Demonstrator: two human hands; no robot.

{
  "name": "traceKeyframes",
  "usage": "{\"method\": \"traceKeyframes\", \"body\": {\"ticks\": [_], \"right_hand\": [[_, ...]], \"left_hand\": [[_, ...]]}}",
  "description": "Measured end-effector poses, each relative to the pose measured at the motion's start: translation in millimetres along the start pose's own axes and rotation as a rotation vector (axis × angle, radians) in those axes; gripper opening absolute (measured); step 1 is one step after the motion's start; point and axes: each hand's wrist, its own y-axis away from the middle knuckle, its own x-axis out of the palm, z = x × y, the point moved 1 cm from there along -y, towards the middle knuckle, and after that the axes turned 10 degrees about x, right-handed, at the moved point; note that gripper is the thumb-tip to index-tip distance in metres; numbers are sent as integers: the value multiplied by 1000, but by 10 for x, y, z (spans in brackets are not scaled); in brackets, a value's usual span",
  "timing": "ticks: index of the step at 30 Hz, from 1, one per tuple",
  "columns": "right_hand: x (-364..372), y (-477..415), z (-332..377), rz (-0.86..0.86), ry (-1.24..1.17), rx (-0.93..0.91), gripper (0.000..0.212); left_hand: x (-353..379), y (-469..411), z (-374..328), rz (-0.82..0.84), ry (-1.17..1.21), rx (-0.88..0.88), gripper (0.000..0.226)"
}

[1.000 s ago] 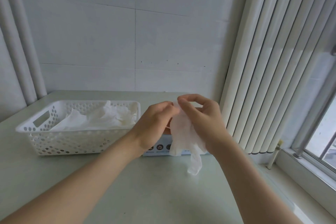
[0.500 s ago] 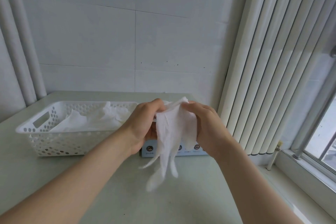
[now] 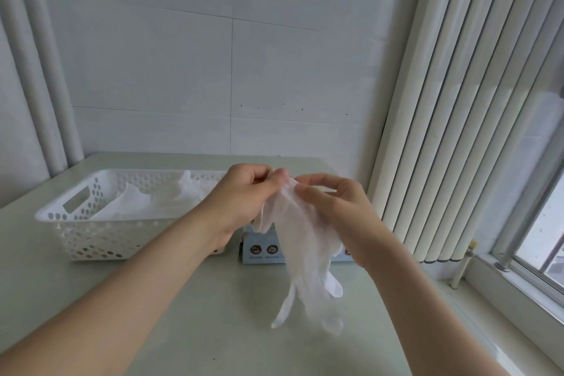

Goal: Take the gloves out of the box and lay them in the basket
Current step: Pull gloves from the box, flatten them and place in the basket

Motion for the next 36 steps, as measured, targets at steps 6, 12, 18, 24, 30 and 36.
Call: {"method": "traceKeyframes", "body": {"ticks": [6,12,18,24,30,36], "right_hand": [[-19,24,-50,73,154,45,28],[207,-111,-139,48,-133,26,27],[521,-284,14,-220,105,-87,10],[897,-658,346,-242,362,-185,6],[1385,-1075,497,-151,634,-130,17],[1691,-1241,402,-105,898,-117,22]], "left_hand": [[-200,-108,3,-165,-226,112,48],[-503,-182,-7,-231,-285,105,49],[-857,-158,-36,-299,-441,64,43],[-1338,-142,171,-343,-526,-79,40],[-1730,-55,491,-338,-670,-302,36],[-1911,-17,658,-354,-929,-408,35]]}}
